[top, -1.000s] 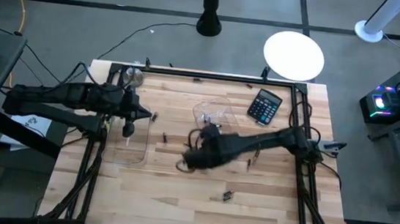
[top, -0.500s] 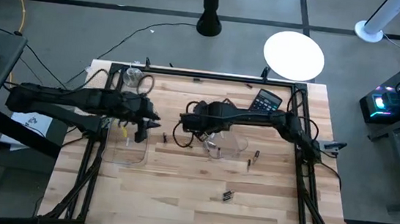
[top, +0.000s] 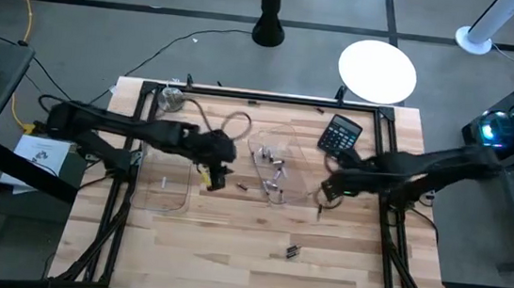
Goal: Sort batteries
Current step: Put the black battery into the left transparent bin
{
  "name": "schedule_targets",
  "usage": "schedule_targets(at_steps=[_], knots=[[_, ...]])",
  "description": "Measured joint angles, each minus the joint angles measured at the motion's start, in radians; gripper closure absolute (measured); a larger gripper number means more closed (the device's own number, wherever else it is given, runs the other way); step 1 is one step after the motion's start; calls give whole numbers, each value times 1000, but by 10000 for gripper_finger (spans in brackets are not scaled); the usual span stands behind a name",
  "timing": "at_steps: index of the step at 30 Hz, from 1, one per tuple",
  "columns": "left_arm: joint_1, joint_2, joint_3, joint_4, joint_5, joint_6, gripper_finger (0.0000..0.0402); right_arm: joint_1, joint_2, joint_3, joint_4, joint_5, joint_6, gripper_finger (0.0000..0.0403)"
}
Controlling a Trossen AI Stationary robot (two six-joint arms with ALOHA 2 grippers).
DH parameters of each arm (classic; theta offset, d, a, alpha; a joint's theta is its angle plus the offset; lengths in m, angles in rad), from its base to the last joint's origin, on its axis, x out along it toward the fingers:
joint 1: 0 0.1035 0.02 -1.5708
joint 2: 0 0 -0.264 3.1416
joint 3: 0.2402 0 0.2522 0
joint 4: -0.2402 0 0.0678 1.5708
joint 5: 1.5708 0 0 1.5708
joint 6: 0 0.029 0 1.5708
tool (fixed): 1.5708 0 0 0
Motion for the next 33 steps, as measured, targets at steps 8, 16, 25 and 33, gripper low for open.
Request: schedule_targets(at_steps=[8,16,25,33], knots=[[2,213,76,-129,0,208,256,65,-162,-222,322,2,75,199],[-10,331,77,60,10,399,256,64,-115,-229,357,4,41,199],[-12,454,77,114,53,397,257,64,-116,-229,361,13,71,199],[-11,460,78,100,132,360,340,64,-116,-229,367,21,95,199]])
